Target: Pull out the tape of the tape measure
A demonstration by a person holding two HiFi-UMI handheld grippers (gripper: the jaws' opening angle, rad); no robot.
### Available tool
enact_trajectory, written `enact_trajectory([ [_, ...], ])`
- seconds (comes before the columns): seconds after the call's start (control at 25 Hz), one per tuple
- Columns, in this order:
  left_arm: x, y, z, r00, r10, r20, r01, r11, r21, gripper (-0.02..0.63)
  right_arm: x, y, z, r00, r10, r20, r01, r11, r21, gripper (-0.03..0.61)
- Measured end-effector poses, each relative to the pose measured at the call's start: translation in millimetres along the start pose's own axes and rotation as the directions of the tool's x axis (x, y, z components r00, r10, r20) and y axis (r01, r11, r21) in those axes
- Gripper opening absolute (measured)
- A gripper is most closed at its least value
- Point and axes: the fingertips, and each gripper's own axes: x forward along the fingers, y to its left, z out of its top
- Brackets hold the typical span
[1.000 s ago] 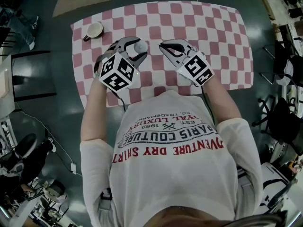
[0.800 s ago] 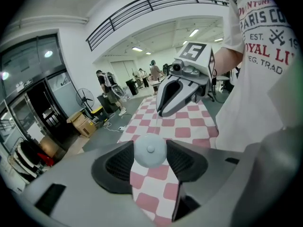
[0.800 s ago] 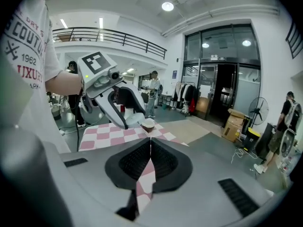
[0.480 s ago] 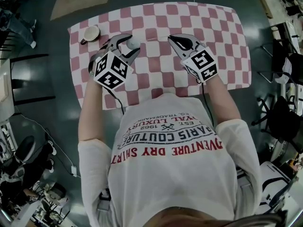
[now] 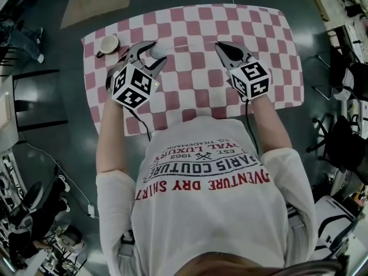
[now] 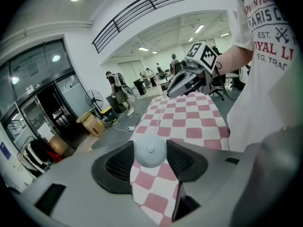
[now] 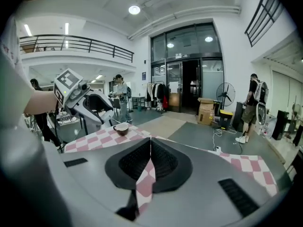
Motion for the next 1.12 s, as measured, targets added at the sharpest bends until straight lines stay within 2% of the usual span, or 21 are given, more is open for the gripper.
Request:
enact_trajectory([
  [0.4,3,-3,4,1.0,0.014,0.026,-0.014,1.0,-0.015,0.233,-9,-15,-11,0.997,-0.074,-0.005,0.074,0.997,0.014,0.032],
  [0.6,2,7,-2,0.998,0.066,-0.003,-0.066,0.998,0.013,0.232,-15,-43,-16,0.984,-0.176,-0.027,0.177,0.982,0.069,0.032],
  [0.68,0,11,-4,0.997,0.076,0.0,-0.076,0.997,0.006,0.233,-17,-47,-15,0.983,-0.183,-0.024,0.185,0.98,0.077,0.032],
  [0.8,1,10,-6,0.997,0.074,-0.001,-0.074,0.997,-0.001,0.233,-17,-45,-17,0.98,-0.196,-0.027,0.197,0.98,0.035,0.032],
  [0.96,2,10,-10,0.997,0.077,-0.003,-0.077,0.997,-0.012,0.232,-21,-54,-23,0.975,-0.222,-0.03,0.224,0.971,0.083,0.032],
  [1.12,0,12,-8,0.996,0.088,0.021,-0.087,0.996,-0.025,0.232,-25,-58,-23,0.972,-0.231,-0.031,0.232,0.971,0.06,0.032],
])
